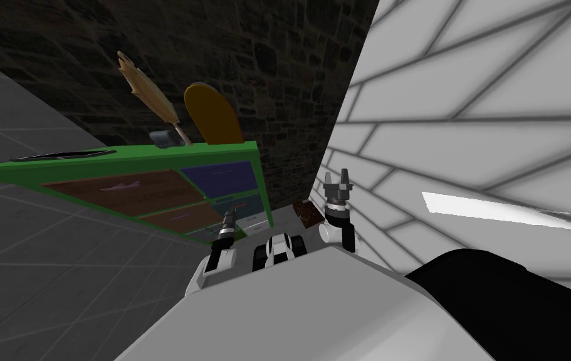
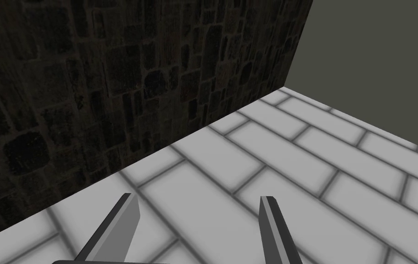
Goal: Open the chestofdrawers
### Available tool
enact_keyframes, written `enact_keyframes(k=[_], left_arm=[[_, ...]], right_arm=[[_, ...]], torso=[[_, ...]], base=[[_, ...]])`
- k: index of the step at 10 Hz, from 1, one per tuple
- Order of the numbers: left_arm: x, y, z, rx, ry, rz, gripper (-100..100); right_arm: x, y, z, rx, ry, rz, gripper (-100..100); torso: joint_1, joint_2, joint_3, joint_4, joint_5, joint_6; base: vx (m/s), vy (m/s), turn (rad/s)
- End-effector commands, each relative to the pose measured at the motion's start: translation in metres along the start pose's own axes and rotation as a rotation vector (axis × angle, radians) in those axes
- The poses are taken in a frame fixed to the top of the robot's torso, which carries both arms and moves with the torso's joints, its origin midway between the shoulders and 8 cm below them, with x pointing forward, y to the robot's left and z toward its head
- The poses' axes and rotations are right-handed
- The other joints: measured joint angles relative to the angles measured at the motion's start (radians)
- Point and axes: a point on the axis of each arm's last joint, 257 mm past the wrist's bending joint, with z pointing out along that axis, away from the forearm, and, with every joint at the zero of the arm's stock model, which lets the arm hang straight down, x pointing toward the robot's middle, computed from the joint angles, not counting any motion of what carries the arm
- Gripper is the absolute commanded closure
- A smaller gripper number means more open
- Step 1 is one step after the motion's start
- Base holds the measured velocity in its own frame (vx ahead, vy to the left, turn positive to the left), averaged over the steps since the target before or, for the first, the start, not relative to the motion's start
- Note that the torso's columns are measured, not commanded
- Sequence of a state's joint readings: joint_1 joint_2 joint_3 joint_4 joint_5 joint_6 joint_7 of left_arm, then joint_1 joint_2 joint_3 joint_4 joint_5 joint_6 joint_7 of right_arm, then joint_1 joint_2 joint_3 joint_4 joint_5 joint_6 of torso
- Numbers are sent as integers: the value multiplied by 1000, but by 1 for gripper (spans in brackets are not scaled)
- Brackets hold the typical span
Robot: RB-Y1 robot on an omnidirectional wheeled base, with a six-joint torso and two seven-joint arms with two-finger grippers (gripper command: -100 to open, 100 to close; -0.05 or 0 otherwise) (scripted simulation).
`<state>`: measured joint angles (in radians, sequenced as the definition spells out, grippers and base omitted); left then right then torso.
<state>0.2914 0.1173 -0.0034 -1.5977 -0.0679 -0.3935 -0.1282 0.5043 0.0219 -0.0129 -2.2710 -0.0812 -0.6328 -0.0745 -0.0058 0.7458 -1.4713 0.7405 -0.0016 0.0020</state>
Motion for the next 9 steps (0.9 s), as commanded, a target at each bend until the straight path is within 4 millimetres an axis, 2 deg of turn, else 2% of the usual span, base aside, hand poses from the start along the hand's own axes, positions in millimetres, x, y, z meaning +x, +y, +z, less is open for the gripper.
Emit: enact_keyframes(k=[1, 2, 4, 5, 7, 9], left_arm=[[2, -6, -4, 8, 6, -1, 100], [1, 0, -5, -8, 5, 0, 100], [14, 3, 12, 7, 26, -11, 100], [16, 10, 13, -6, 30, -12, 100], [26, 3, 31, 26, 48, -21, 100], [31, 13, 33, 6, 56, -22, 100]], right_arm=[[0, 0, 0, 0, 0, 0, 0], [0, 0, 0, 0, 0, 0, 0], [0, 0, 0, 0, 0, 0, 0], [0, 0, 0, 0, 0, 0, 0], [0, 0, 0, 0, 0, 0, 0], [0, 0, 0, 0, 0, 0, 0]], torso=[[0, -3, -2, 1, -1, 0], [0, -4, -3, 1, -1, 0], [4, -9, -7, 0, -1, -4], [5, -8, -5, -1, 0, -2], [5, -8, -5, -3, 2, -2], [5, -10, -6, -4, 2, 1]], base=[[-204, -39, 20], [-99, -18, 8], [-92, -20, 158], [-47, -10, 7], [-88, -17, 151], [-18, -1, -2]])
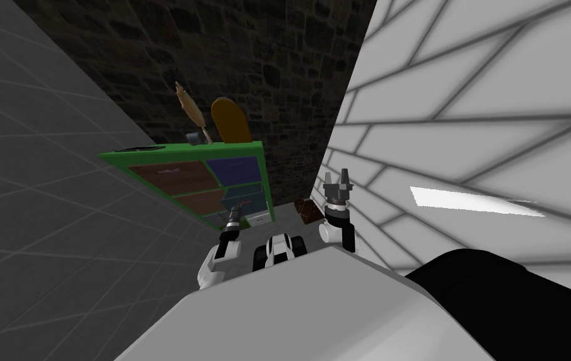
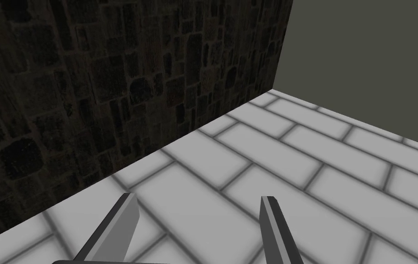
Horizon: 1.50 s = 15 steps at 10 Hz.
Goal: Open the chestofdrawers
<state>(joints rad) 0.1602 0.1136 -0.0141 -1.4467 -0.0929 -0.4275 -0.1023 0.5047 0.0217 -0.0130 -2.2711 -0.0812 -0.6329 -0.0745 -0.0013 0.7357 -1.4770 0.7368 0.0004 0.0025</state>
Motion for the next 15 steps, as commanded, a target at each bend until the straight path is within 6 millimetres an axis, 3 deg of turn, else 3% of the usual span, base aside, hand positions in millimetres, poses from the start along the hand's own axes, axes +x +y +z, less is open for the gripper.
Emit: enact_keyframes(k=[1, 3, 5, 7, 9, 10, 11, 15], left_arm=[[11, -2, 15, 21, 22, -8, 100], [17, 5, 23, 7, 34, -10, 100], [27, -7, 45, 46, 54, -16, 100], [31, 10, 42, 10, 63, -17, 100], [41, -10, 66, 61, 83, -22, 100], [44, 2, 64, 35, 89, -22, 100], [36, -5, 76, 46, 72, -17, -100], [38, -11, 106, 40, 67, -19, -100]], right_arm=[[0, 0, 0, 0, 0, 0, 0], [0, 0, 0, 0, 0, 0, 0], [0, 0, 0, 0, 0, 0, 0], [0, 0, 0, 0, 0, 0, 0], [0, 0, 0, 0, 0, 0, 0], [0, 0, 0, 0, 0, 0, 0], [0, 0, 0, 0, 0, 0, 0], [0, 0, 0, 0, 0, 0, 0]], torso=[[0, -3, -2, -2, 0, 1], [0, 3, 2, 1, 0, -2], [-1, 2, 1, 0, 0, -1], [-1, 0, 0, -1, 0, 2], [-2, 0, -1, -1, 0, 2], [-5, 2, 1, 0, 0, 6], [-7, -1, -1, -3, 0, 7], [2, 3, 1, 1, 0, -2]], base=[[-72, -11, 184], [-62, -20, 69], [-91, -15, 148], [-22, 7, -3], [-85, 3, 182], [-33, 11, -17], [-50, 27, 12], [-73, 21, 4]])
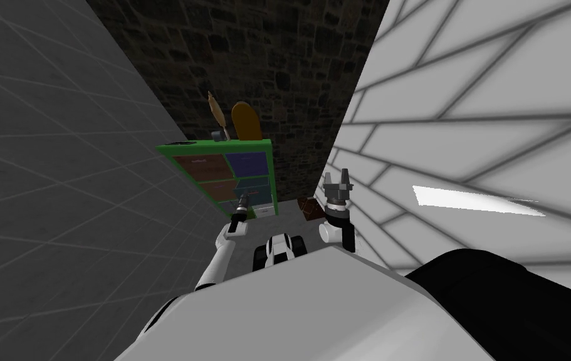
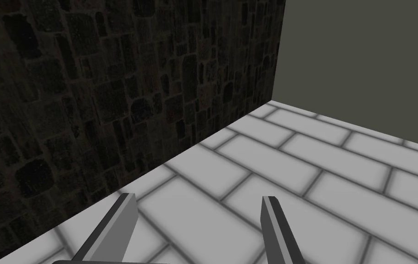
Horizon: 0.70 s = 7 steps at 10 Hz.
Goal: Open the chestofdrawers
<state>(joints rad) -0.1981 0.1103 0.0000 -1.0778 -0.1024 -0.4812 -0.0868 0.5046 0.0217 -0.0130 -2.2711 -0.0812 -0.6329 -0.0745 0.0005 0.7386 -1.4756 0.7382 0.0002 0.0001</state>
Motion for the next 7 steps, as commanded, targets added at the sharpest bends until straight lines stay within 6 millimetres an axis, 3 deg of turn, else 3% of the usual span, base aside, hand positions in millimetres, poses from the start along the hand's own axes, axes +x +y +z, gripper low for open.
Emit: enact_keyframes(k=[1, 7], left_arm=[[1, -2, 25, -10, -2, -2, -100], [4, -20, 69, -10, -2, -5, -100]], right_arm=[[0, 0, 0, 0, 0, 0, 0], [0, 0, 0, 0, 0, 0, 0]], torso=[[0, 1, 0, 0, 0, 0], [-1, 0, 0, 0, 0, 0]], base=[[-99, 32, 6], [-69, 22, 5]])
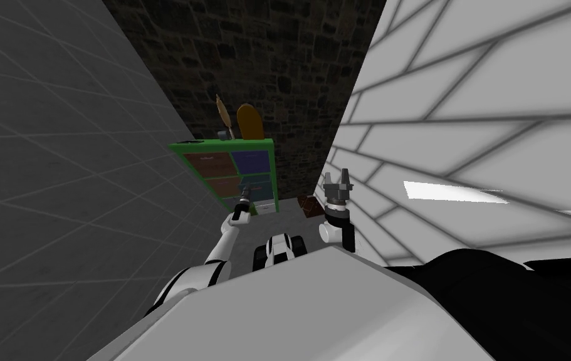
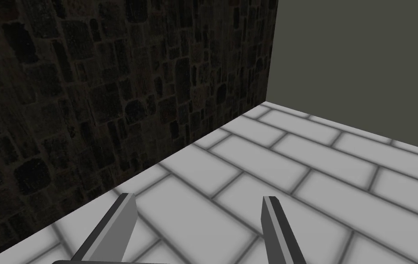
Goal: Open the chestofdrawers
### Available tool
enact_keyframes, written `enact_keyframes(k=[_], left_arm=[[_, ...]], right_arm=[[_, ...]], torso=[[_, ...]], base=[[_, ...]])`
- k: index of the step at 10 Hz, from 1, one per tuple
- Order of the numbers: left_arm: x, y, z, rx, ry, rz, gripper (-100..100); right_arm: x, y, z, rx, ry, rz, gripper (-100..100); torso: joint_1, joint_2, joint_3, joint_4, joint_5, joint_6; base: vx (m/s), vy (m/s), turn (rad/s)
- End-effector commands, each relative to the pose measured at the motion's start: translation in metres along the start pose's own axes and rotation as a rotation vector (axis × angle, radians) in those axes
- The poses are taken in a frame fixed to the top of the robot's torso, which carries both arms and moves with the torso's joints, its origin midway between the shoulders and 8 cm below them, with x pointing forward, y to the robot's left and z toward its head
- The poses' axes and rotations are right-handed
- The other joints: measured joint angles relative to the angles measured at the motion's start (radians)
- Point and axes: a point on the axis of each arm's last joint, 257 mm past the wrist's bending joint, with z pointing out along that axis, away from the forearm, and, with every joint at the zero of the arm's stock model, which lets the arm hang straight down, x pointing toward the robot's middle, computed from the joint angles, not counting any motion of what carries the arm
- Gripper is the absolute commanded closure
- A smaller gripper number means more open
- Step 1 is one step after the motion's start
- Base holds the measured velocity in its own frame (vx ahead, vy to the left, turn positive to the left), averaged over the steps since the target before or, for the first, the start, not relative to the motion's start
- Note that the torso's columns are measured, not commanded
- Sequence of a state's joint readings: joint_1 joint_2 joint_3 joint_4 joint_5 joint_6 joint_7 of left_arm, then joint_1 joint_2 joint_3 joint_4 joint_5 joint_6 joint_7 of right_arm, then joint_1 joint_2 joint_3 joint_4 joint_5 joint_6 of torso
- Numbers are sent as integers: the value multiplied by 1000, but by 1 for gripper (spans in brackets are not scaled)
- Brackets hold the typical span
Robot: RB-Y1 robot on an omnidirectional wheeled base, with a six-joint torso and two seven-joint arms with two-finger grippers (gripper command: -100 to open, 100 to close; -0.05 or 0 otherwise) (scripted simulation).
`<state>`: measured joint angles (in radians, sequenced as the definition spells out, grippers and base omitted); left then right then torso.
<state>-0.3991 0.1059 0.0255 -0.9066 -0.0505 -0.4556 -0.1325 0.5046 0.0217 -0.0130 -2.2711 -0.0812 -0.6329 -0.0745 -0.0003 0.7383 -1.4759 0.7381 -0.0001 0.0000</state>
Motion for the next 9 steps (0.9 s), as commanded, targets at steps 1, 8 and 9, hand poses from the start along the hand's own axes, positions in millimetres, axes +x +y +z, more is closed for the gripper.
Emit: enact_keyframes(k=[1, 8, 9], left_arm=[[1, -8, 16, 0, 1, 0, -100], [3, -11, 23, -1, 1, -1, 0], [3, -11, 23, -1, 1, -1, 0]], right_arm=[[0, 0, 0, 0, 0, 0, 0], [0, 0, 0, 0, 0, 0, 0], [0, 0, 0, 0, 0, 0, 0]], torso=[[0, 1, 0, 0, 0, 0], [0, 0, 0, 0, 0, 0], [0, 0, 0, 0, 0, 0]], base=[[-56, 14, 1], [-13, 5, 0], [0, 0, 0]])
